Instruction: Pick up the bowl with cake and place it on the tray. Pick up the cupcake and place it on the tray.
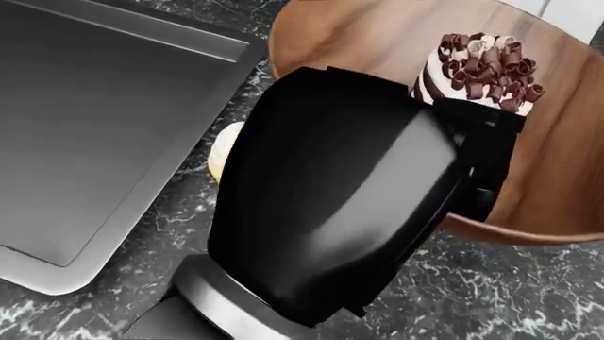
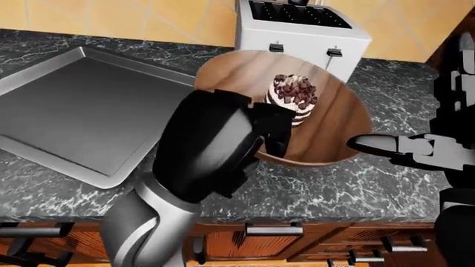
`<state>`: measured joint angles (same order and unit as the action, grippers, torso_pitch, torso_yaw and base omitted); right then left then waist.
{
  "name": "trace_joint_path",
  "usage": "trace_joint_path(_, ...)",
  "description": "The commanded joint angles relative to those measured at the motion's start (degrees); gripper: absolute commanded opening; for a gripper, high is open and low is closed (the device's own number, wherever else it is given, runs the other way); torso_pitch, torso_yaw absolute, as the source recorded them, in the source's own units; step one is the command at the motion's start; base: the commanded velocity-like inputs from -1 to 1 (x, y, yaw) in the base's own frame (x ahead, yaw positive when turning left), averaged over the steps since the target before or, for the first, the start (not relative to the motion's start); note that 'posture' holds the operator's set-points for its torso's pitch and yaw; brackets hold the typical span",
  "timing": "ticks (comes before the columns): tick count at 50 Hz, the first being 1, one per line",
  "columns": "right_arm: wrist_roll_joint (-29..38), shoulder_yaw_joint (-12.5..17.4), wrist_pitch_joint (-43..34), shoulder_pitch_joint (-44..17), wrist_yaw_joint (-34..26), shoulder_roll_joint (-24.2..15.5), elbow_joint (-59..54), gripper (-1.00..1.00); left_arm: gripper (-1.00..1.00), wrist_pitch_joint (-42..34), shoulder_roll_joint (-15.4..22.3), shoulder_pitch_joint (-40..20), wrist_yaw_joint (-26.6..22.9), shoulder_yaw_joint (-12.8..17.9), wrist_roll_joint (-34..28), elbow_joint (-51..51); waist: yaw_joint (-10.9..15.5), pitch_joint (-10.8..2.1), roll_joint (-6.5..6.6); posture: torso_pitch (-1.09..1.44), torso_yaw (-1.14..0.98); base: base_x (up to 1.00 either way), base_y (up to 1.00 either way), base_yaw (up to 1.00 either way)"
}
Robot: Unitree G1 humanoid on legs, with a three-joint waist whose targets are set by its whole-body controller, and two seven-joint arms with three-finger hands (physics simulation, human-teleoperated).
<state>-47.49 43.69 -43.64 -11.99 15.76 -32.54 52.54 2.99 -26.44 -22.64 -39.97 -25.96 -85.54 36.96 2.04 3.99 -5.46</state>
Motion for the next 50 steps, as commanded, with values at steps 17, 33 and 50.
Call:
trace_joint_path(17,-1.6,1.3,2.1,-0.4,1.4,-2.2,0.3,1.00,-1.00,-2.7,2.3,-12.0,-1.6,7.8,2.1,6.9,0.1,-1.15,-0.68,0.00,0.00,0.00,0.00,0.00)
trace_joint_path(33,-0.6,0.6,2.4,-0.5,1.0,-1.7,0.1,1.00,-1.00,-14.9,15.2,-23.9,-7.8,19.4,8.5,14.2,-0.3,-1.01,0.44,0.00,0.00,0.00,0.00,0.00)
trace_joint_path(50,-1.1,-0.3,1.5,-1.5,2.3,-2.0,0.8,1.00,-1.00,-26.1,37.8,-19.3,-0.7,31.7,24.2,16.9,-0.8,-0.97,1.88,0.00,0.00,0.00,0.00,0.00)
